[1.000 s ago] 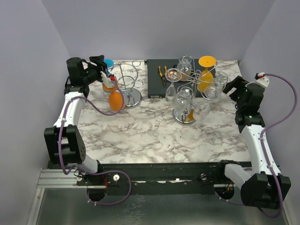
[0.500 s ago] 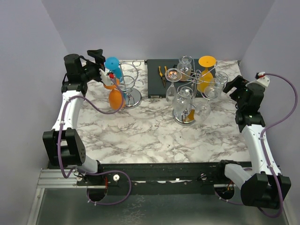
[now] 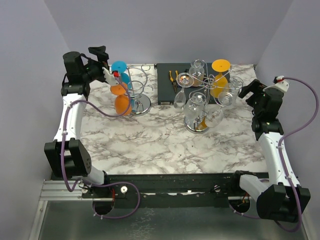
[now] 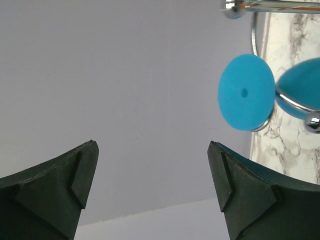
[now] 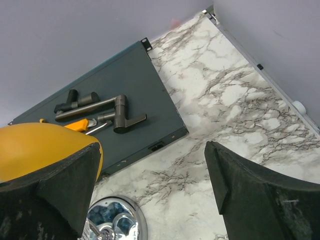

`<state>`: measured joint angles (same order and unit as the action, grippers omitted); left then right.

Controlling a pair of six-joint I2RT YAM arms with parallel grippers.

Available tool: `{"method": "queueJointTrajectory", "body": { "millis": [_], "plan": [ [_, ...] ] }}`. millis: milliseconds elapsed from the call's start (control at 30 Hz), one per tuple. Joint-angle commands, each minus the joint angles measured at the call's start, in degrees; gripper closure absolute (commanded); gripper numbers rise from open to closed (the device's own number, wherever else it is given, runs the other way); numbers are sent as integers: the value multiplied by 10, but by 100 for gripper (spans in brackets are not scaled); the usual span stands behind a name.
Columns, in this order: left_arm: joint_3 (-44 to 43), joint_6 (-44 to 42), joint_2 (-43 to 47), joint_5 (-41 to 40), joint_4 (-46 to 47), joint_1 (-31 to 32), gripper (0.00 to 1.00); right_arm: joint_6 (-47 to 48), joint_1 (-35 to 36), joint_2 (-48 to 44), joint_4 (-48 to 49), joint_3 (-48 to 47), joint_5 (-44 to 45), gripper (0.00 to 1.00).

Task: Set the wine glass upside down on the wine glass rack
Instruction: Turn the wine glass upside down at the wine rack, then reset both arms

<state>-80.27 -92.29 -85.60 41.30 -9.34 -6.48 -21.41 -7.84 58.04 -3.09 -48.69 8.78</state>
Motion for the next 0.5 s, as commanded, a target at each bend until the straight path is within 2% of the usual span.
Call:
{"method": "queueJointTrajectory", "body": {
  "millis": [0,100,200,267,333,467],
  "plan": [
    [-66,91,8,2,-6,-12,1,7,-5,5,-2,-16,16,6],
    [-119,230,-2,-12,-4,-17,1,6,-10,8,0,-10,20,3],
    [-167,429,-8,-41,3,-28,1,0,-17,8,3,4,24,0],
    [-169,560,-4,-76,16,-38,1,-3,-24,5,11,21,24,0],
    [-142,673,11,-121,31,-50,1,-7,-31,1,14,38,26,0],
    [-18,808,75,-167,52,-84,1,-20,-43,-7,25,71,34,1]
  ]
}}
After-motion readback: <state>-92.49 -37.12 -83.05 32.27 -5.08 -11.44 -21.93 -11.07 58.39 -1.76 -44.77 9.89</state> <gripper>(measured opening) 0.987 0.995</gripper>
